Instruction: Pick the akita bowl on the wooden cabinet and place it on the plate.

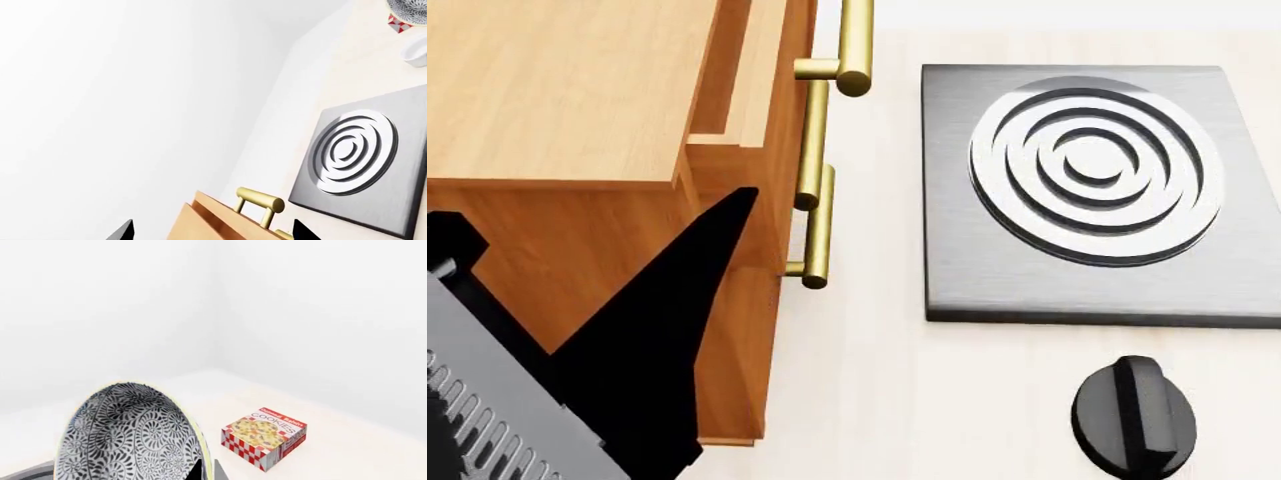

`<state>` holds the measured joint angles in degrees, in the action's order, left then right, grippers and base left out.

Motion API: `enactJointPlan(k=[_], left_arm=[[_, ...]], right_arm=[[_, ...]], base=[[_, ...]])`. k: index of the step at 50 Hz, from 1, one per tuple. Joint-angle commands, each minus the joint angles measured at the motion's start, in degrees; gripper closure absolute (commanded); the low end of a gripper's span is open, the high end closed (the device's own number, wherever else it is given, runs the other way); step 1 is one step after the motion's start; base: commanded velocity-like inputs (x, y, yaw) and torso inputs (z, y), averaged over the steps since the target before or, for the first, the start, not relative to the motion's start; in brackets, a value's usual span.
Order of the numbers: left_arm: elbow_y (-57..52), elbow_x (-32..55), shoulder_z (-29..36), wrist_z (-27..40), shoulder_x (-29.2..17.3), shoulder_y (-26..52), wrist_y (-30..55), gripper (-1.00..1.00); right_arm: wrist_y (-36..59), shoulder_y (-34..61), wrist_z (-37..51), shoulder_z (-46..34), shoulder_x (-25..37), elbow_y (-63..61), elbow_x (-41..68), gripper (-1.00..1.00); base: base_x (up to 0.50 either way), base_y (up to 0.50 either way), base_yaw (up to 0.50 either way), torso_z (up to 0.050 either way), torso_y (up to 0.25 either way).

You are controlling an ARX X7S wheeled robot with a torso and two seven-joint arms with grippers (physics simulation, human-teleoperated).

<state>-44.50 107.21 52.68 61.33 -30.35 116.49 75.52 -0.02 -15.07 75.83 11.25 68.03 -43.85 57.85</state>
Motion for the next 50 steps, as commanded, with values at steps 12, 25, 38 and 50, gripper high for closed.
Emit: enactJointPlan(k=[12, 25, 38, 50], left_arm=[[-0.25, -0.62, 0.58, -0.23, -0.02, -0.24, -0.48, -1.00], [-0.33, -1.20, 0.64, -0.76, -0.31, -0.47, -0.68, -1.00], [-0.76, -1.58, 1.02, -0.59, -0.79, -1.18, -1.07, -1.00], [-0.89, -1.65, 1.32, -0.57, -1.01, -1.24, -1.31, -1.00]], right_arm=[[-0.71, 1.78, -3.58, -2.39, -3.54, 4.82, 0.82, 1.00], [-0.96, 1.49, -4.55, -2.31, -4.70, 6.07, 0.99, 1.00], [-3.85, -4.69, -7.28, 2.24, -8.05, 9.34, 1.47, 1.00], [-9.94, -8.10, -14.32, 6.42, -13.64, 11.09, 6.08, 1.00]], base=[[0.00, 0.00, 0.00, 0.001, 0.000], [0.00, 0.00, 0.00, 0.000, 0.001], [0.00, 0.00, 0.00, 0.000, 0.000], [0.00, 0.00, 0.00, 0.000, 0.001]])
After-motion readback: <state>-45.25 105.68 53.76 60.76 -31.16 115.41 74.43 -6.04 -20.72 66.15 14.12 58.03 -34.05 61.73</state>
